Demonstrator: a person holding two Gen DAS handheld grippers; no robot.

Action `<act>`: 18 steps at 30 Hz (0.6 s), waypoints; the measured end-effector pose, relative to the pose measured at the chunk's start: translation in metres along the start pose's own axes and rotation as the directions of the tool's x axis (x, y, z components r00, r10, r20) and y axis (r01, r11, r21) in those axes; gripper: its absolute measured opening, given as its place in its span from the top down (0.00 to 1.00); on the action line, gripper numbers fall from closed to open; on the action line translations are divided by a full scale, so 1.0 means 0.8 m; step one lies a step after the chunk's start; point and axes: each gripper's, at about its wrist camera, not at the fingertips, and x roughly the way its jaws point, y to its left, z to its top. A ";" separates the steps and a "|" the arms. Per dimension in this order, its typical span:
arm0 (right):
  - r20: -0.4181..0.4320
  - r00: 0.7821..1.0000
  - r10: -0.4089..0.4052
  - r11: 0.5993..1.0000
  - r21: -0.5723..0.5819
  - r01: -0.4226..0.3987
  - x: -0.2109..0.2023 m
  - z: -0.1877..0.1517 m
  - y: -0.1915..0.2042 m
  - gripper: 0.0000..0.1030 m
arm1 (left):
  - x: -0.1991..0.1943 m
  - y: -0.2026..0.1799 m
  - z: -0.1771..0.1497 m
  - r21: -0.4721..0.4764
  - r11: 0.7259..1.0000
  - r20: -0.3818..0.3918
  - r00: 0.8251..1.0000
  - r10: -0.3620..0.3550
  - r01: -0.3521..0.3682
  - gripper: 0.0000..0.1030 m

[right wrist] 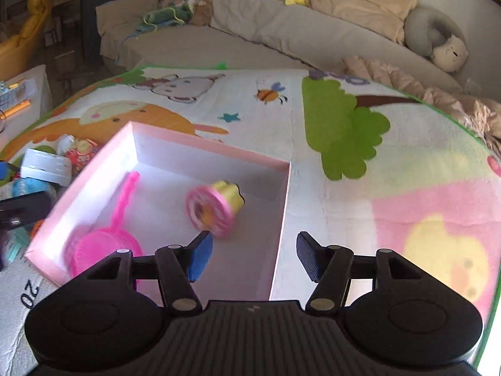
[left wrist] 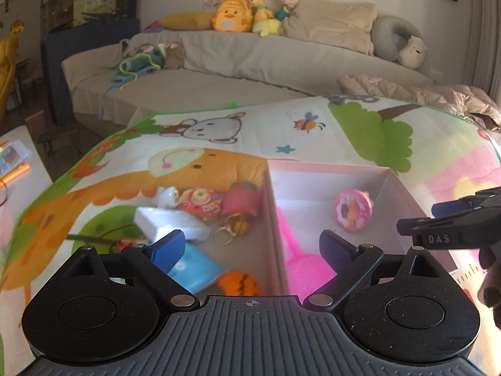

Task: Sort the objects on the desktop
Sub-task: 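Open both tools to drop the strainer and cup toy into the box, then grasp the white battery case with the left tool while the right tool grasps the orange pumpkin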

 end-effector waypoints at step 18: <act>0.145 0.988 0.044 0.987 -0.157 -0.021 -0.017 0.035 0.111 0.34 | -0.027 0.156 -0.106 -0.010 0.954 -0.066 0.952 0.299 -0.301 0.01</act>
